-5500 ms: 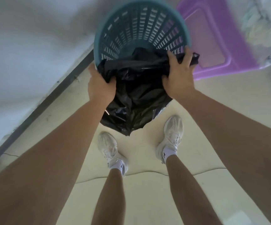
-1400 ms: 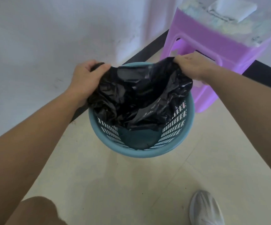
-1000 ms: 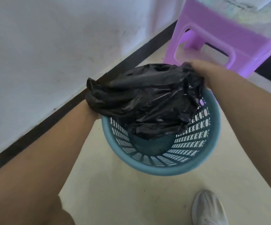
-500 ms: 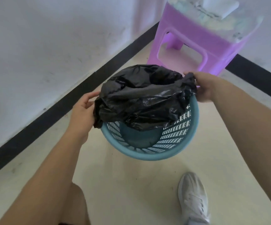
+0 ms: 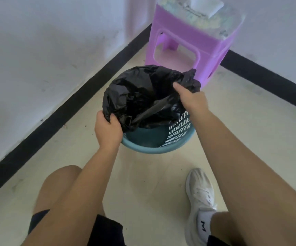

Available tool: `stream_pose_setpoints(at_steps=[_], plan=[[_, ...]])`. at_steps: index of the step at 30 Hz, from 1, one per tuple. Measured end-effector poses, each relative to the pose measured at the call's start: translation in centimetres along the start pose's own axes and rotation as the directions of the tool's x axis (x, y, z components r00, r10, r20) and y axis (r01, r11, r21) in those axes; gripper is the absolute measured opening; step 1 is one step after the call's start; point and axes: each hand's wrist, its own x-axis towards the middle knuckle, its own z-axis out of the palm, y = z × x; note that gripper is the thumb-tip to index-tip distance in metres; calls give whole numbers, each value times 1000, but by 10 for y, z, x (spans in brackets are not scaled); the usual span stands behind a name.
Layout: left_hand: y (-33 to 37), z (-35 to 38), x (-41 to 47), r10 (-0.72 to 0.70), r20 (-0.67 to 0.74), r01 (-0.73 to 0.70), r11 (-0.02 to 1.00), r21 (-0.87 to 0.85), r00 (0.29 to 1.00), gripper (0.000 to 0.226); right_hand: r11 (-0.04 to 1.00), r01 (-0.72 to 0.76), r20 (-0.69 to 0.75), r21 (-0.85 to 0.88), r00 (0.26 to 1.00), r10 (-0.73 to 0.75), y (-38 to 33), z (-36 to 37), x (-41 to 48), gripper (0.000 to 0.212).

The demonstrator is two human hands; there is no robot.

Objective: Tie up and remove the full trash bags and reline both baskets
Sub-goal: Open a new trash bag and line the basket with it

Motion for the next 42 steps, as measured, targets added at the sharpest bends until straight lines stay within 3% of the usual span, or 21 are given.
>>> stream_pose_setpoints(at_steps=[2,4,6,8,13,18,22,25,27,29,32,35,39,42], plan=[[3,4,11,18,-15,-17,999,31,1000,12,992,61,-55,-106,996,-67,9,4,-3,53],[4,5,21,41,-38,-38,997,61,998,16,994,25,-151,103,989,-10,16,-1,-2,35],[6,7,30,50,-79,-44,997,67,996,21,904,-91,-143,419,976,165,20,-9,-4,27],[12,9,38,32,-127,-22,997,80,991,38,770,-209,-44,603,955,294,28,-10,-8,24],[31,6,46,-126,-147,153,969,193,981,77,755,-249,-49,606,936,348,50,10,-23,41],[25,5,21,-244,-95,223,955,-195,965,49,810,-77,-191,582,955,229,51,23,-31,42],[-2,-1,1,-437,-82,337,786,-518,896,25,776,-44,-132,629,978,162,68,35,-47,35],[-14,-11,-6,-468,32,346,603,-719,883,15,615,-135,29,777,983,179,77,36,-50,23],[-23,-14,-8,-455,144,412,573,-708,879,16,589,-195,113,784,978,174,79,36,-48,19],[-28,-12,-9,-448,182,464,672,-578,875,24,689,-222,133,689,974,181,82,40,-48,25],[-38,0,-15,-418,119,434,842,-320,901,28,876,-129,-4,464,989,148,95,53,-52,42],[-53,4,-15,-442,84,449,883,-138,893,22,961,-47,-57,274,996,65,114,60,-51,47],[-55,-9,11,-611,129,620,733,-282,781,13,906,-182,90,382,983,160,111,49,-32,36],[-37,-22,28,-607,28,561,715,-416,794,8,746,-374,246,550,927,284,89,29,-25,12]])
